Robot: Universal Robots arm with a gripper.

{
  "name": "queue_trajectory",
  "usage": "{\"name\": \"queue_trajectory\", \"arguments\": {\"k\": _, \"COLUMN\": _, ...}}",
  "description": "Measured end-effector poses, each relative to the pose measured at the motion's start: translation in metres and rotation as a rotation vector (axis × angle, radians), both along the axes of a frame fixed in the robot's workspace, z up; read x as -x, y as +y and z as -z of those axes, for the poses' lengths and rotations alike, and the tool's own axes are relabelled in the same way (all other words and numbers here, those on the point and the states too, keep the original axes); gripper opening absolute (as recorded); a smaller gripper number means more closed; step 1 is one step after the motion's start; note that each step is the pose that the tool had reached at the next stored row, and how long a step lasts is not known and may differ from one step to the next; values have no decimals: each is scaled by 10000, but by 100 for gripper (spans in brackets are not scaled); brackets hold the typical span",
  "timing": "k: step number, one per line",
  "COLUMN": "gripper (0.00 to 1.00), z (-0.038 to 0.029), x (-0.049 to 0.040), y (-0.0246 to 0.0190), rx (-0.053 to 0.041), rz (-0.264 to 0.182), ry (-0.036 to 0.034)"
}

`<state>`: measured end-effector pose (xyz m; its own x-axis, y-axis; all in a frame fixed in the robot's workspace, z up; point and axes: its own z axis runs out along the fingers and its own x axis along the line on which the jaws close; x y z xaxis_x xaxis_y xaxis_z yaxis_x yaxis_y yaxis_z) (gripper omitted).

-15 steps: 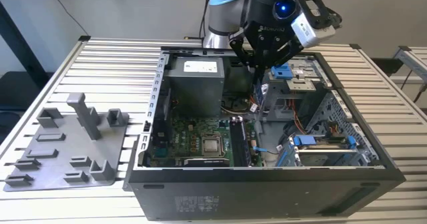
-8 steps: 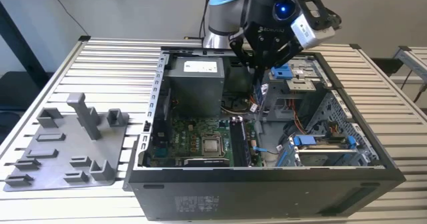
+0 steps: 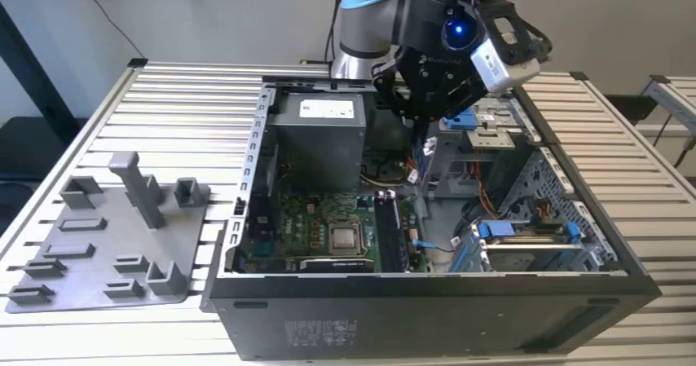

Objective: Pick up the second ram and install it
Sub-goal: 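Insert the second ram into the second slot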

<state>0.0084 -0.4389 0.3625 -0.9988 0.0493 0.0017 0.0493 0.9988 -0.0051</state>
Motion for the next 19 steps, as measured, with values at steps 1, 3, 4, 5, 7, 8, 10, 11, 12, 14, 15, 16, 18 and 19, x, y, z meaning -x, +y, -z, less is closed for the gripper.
{"name": "queue_trajectory", "arguments": {"k": 1, "gripper": 14, "z": 16, "x": -1, "y": -11, "rx": -16, "rz": 2, "ry": 1}}
{"name": "queue_trajectory", "arguments": {"k": 3, "gripper": 14, "z": 52, "x": -1, "y": -22, "rx": -31, "rz": 9, "ry": 0}}
{"name": "queue_trajectory", "arguments": {"k": 4, "gripper": 14, "z": 71, "x": -2, "y": -28, "rx": -35, "rz": 12, "ry": 0}}
{"name": "queue_trajectory", "arguments": {"k": 5, "gripper": 14, "z": 87, "x": -3, "y": -33, "rx": -35, "rz": 18, "ry": 0}}
{"name": "queue_trajectory", "arguments": {"k": 7, "gripper": 14, "z": 116, "x": -2, "y": -40, "rx": -36, "rz": 36, "ry": 0}}
{"name": "queue_trajectory", "arguments": {"k": 8, "gripper": 14, "z": 131, "x": -2, "y": -42, "rx": -34, "rz": 47, "ry": -1}}
{"name": "queue_trajectory", "arguments": {"k": 10, "gripper": 14, "z": 150, "x": -3, "y": -42, "rx": -35, "rz": 69, "ry": -10}}
{"name": "queue_trajectory", "arguments": {"k": 11, "gripper": 14, "z": 149, "x": -3, "y": -42, "rx": -33, "rz": 70, "ry": -9}}
{"name": "queue_trajectory", "arguments": {"k": 12, "gripper": 14, "z": 150, "x": -3, "y": -42, "rx": -34, "rz": 71, "ry": -10}}
{"name": "queue_trajectory", "arguments": {"k": 14, "gripper": 14, "z": 150, "x": -4, "y": -42, "rx": -34, "rz": 73, "ry": -10}}
{"name": "queue_trajectory", "arguments": {"k": 15, "gripper": 14, "z": 150, "x": -5, "y": -42, "rx": -34, "rz": 74, "ry": -10}}
{"name": "queue_trajectory", "arguments": {"k": 16, "gripper": 14, "z": 150, "x": -5, "y": -42, "rx": -34, "rz": 75, "ry": -10}}
{"name": "queue_trajectory", "arguments": {"k": 18, "gripper": 14, "z": 152, "x": -5, "y": -39, "rx": -25, "rz": 76, "ry": -15}}
{"name": "queue_trajectory", "arguments": {"k": 19, "gripper": 14, "z": 152, "x": -5, "y": -38, "rx": -29, "rz": 76, "ry": -15}}
